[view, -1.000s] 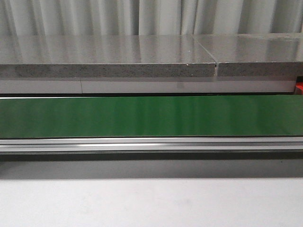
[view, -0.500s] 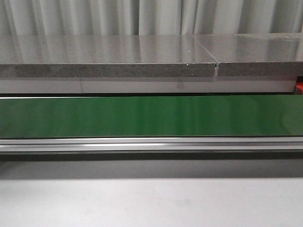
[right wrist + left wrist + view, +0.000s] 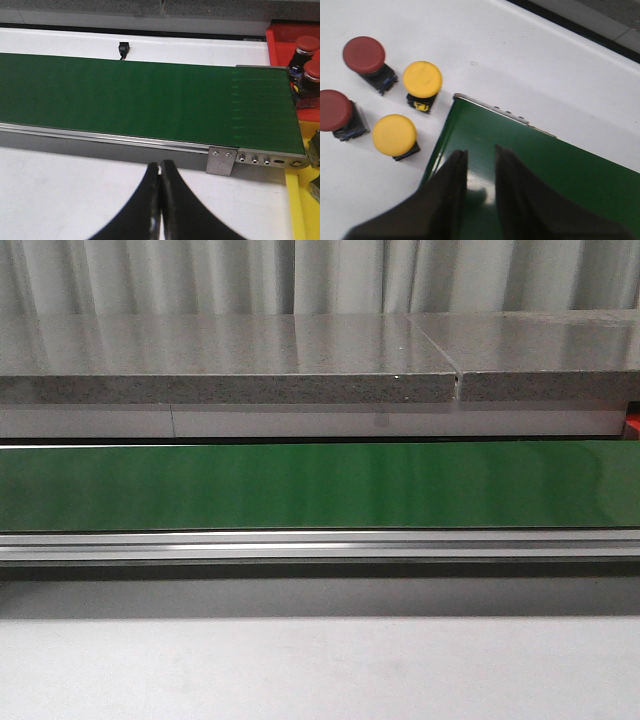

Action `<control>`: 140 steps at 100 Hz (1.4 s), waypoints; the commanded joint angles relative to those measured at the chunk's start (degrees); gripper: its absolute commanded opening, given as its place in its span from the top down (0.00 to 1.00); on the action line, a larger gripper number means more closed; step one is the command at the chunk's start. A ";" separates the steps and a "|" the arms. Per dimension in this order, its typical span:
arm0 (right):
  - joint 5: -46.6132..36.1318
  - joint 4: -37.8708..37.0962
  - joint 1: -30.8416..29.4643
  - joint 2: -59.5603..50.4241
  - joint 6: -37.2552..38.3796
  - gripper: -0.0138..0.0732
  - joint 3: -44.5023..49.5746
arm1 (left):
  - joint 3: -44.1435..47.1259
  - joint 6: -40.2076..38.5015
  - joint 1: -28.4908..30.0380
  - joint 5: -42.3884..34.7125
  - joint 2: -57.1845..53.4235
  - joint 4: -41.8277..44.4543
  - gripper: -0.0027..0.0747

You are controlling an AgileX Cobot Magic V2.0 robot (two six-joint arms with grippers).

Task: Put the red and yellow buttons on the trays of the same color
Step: 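Grasp a yellow push-button from the cluster with the left gripper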

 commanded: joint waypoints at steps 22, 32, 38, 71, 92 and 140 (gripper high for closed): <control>-3.95 -0.33 -0.01 0.39 -0.45 0.92 -1.36 | -4.89 -1.24 8.01 7.22 2.80 -0.93 0.28; -3.95 -0.33 -0.01 0.39 -0.45 0.92 -1.36 | -7.62 -1.60 9.30 11.45 5.40 -1.40 0.28; -3.95 -0.33 -0.01 0.39 -0.45 0.92 -1.36 | -9.71 -3.17 9.73 13.66 7.40 -1.49 0.28; -3.95 -0.33 -0.01 0.39 -0.45 0.92 -1.36 | -24.49 -7.89 9.73 28.51 21.00 -2.67 0.28; -3.95 -0.33 -0.01 0.39 -0.45 0.92 -1.36 | -28.82 -11.15 9.73 30.44 25.63 -2.13 0.28; -3.95 -0.33 -0.01 0.39 -0.45 0.92 -1.36 | -28.91 -12.25 9.73 30.80 29.13 0.41 0.41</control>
